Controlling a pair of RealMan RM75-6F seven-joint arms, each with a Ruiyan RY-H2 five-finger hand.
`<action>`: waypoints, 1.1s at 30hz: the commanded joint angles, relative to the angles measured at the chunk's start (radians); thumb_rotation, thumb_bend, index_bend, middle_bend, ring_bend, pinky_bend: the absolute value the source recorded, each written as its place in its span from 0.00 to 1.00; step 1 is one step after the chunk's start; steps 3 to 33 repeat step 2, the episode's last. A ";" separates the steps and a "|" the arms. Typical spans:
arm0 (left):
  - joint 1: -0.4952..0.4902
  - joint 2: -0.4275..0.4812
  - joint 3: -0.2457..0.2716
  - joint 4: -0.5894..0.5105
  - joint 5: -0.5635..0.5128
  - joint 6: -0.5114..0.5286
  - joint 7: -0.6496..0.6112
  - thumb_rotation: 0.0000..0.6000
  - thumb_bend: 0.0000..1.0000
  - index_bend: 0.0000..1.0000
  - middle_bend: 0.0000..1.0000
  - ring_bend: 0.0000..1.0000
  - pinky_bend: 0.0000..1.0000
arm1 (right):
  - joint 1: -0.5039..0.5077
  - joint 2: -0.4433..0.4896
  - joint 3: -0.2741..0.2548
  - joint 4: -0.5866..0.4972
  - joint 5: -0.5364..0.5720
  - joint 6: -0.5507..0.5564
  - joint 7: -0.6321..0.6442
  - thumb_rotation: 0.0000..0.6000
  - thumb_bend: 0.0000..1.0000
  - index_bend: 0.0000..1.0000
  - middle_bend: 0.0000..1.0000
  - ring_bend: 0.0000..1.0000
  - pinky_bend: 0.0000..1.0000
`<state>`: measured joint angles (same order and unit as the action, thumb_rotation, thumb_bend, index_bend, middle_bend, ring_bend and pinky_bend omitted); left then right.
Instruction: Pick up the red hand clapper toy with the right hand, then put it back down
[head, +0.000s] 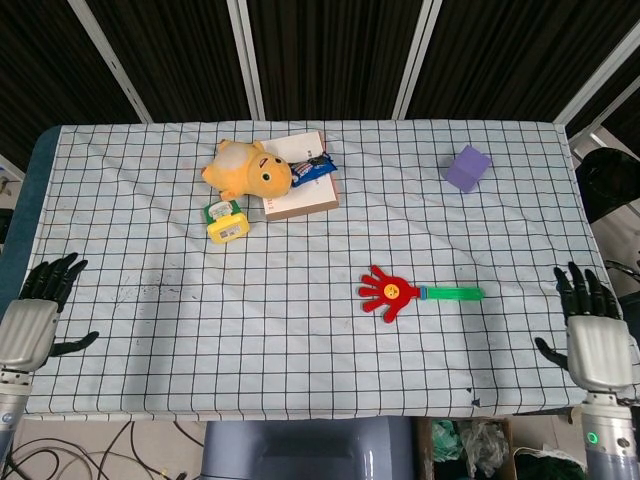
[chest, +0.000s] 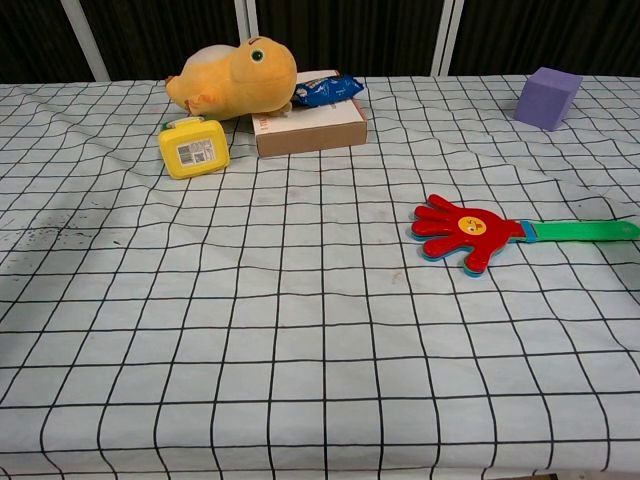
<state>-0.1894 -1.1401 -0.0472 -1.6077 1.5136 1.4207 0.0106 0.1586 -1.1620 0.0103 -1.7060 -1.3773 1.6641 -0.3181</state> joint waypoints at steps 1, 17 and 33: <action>0.002 -0.009 0.001 0.009 0.002 0.005 0.014 1.00 0.00 0.00 0.00 0.00 0.00 | -0.047 0.020 -0.027 0.031 -0.033 0.034 0.044 1.00 0.04 0.00 0.00 0.00 0.14; 0.002 -0.012 0.001 0.011 0.003 0.005 0.020 1.00 0.00 0.00 0.00 0.00 0.00 | -0.054 0.018 -0.026 0.039 -0.035 0.036 0.066 1.00 0.04 0.00 0.00 0.00 0.14; 0.002 -0.012 0.001 0.011 0.003 0.005 0.020 1.00 0.00 0.00 0.00 0.00 0.00 | -0.054 0.018 -0.026 0.039 -0.035 0.036 0.066 1.00 0.04 0.00 0.00 0.00 0.14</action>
